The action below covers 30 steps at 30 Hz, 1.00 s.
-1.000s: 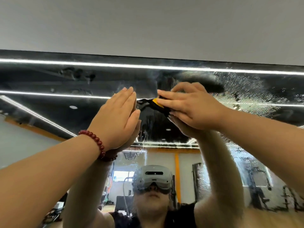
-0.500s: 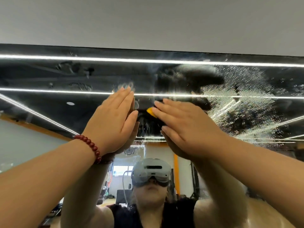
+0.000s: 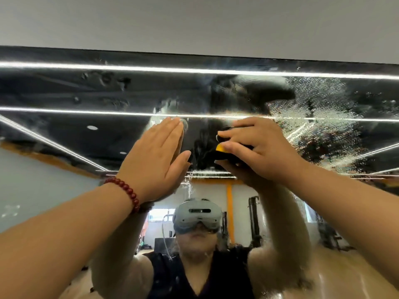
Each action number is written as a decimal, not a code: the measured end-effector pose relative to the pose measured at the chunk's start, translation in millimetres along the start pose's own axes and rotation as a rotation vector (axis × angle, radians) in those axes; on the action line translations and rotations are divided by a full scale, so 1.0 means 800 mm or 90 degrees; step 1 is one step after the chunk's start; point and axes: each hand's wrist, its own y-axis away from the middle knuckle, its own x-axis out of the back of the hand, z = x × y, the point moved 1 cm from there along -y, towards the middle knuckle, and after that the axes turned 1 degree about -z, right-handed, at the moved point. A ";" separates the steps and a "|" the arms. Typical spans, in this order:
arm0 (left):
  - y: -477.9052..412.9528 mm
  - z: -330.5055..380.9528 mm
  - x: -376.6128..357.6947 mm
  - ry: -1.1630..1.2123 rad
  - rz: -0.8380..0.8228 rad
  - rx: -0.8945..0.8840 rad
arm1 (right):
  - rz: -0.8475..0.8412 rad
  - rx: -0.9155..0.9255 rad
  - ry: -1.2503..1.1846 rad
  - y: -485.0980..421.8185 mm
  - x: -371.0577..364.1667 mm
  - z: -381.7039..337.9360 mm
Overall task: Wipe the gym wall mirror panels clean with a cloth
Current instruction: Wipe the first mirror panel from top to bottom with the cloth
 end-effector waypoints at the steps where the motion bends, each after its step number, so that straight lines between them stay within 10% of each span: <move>1: 0.000 0.000 -0.001 0.002 0.001 0.002 | 0.043 -0.033 -0.020 -0.005 -0.002 -0.005; 30: 0.048 0.037 -0.011 0.065 -0.025 0.018 | -0.143 -0.171 0.261 -0.003 -0.028 -0.053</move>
